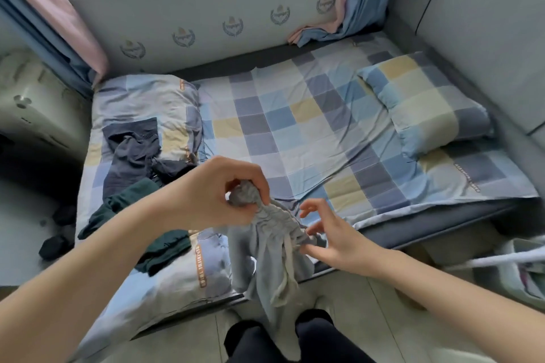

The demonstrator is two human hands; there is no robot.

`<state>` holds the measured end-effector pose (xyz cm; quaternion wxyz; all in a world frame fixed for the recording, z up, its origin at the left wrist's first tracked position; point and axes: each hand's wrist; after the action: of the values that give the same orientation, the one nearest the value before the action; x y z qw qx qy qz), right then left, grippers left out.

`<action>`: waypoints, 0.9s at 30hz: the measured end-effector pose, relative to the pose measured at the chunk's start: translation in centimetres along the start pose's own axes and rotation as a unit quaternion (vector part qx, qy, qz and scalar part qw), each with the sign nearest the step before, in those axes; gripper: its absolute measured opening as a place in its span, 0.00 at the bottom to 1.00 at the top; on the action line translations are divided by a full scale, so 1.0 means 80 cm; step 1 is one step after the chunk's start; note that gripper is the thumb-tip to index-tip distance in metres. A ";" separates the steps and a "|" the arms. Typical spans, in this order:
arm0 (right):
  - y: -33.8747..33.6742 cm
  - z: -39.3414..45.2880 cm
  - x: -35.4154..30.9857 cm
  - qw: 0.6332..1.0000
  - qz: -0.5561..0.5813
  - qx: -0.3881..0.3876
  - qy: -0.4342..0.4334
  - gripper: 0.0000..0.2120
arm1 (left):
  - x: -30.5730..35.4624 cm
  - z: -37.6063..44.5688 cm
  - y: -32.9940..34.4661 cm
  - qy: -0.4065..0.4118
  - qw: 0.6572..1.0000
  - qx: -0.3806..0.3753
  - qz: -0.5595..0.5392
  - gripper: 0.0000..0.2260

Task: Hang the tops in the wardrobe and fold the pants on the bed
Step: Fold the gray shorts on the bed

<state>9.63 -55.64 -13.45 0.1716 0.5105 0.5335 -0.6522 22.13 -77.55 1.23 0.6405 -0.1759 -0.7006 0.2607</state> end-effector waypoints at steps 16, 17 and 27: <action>-0.078 0.011 0.097 0.972 -0.103 0.000 -0.210 0.28 | 0.036 0.027 -0.004 0.045 0.991 0.118 -0.046 0.08; -0.071 0.018 0.090 0.972 -0.092 0.004 -0.214 0.30 | 0.037 0.029 -0.005 0.047 0.992 0.106 -0.046 0.08; -0.025 0.079 0.060 0.946 -0.166 -0.135 -0.244 0.06 | 0.034 0.047 -0.028 0.078 0.994 0.068 -0.026 0.11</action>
<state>3.03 -58.85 -17.02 0.2534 0.2116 0.6357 -0.6978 18.27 -78.28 4.58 0.7101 -0.1332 -0.6336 0.2767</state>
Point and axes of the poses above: each hand's wrist, its own z-axis towards the middle knuckle, its own y-axis out of the palm, x = y × z, and after that the axes turned 10 degrees about x, right-handed
